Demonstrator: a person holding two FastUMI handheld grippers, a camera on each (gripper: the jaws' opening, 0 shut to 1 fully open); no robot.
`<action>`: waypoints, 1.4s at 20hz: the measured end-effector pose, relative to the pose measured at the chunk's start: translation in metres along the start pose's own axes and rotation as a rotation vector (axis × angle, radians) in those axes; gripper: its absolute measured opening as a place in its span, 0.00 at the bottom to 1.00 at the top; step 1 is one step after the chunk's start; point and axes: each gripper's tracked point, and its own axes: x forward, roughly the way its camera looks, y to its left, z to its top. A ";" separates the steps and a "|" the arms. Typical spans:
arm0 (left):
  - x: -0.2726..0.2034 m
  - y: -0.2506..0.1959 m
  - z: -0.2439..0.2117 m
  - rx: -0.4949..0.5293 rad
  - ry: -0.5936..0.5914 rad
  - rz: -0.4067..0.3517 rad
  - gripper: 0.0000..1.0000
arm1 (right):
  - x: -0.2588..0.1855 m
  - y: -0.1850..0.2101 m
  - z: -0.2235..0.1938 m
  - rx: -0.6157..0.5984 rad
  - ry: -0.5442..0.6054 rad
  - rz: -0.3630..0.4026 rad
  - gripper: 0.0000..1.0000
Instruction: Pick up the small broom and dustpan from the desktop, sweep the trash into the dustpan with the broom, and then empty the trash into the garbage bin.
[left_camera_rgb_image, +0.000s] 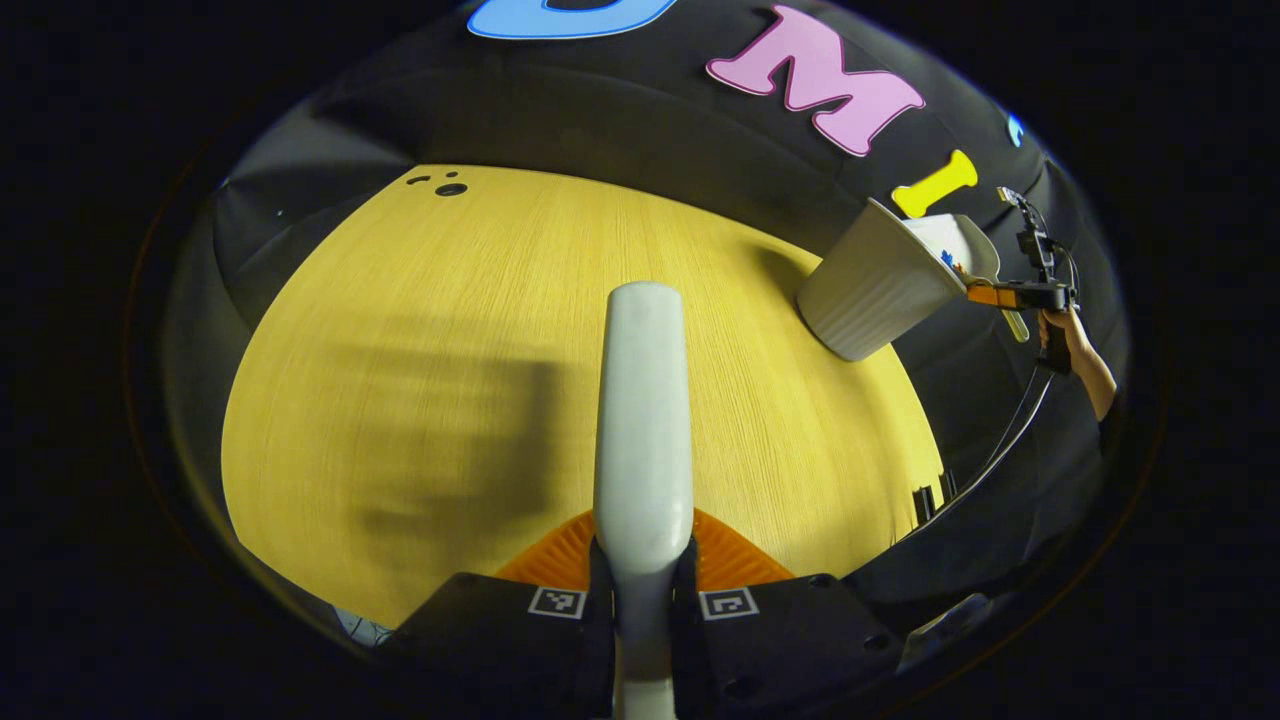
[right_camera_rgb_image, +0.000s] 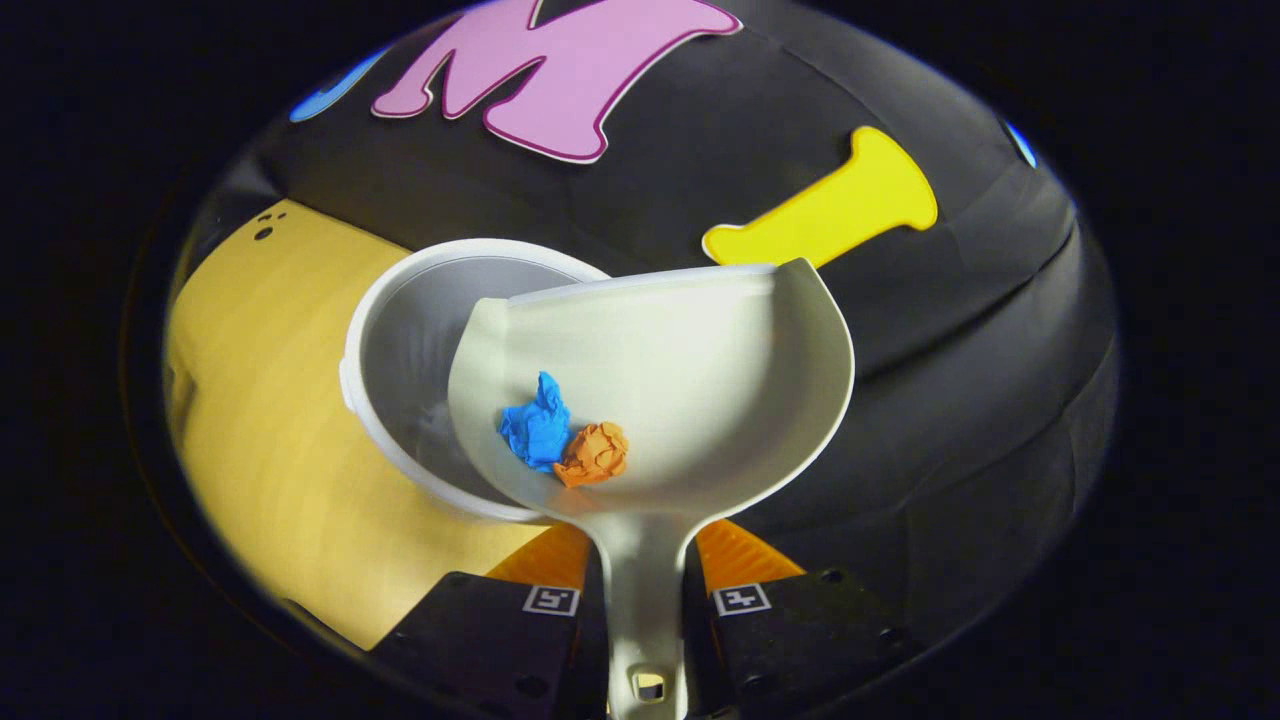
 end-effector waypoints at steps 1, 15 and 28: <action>-0.001 -0.002 -0.001 -0.006 0.002 -0.014 0.25 | 0.001 -0.004 -0.001 -0.047 -0.016 -0.031 0.34; 0.000 -0.007 -0.016 0.059 0.075 -0.070 0.27 | -0.040 -0.032 0.008 -0.569 -0.094 -0.350 0.37; -0.014 0.001 -0.011 0.091 0.042 -0.068 0.27 | -0.049 -0.018 0.013 -0.574 -0.037 -0.321 0.36</action>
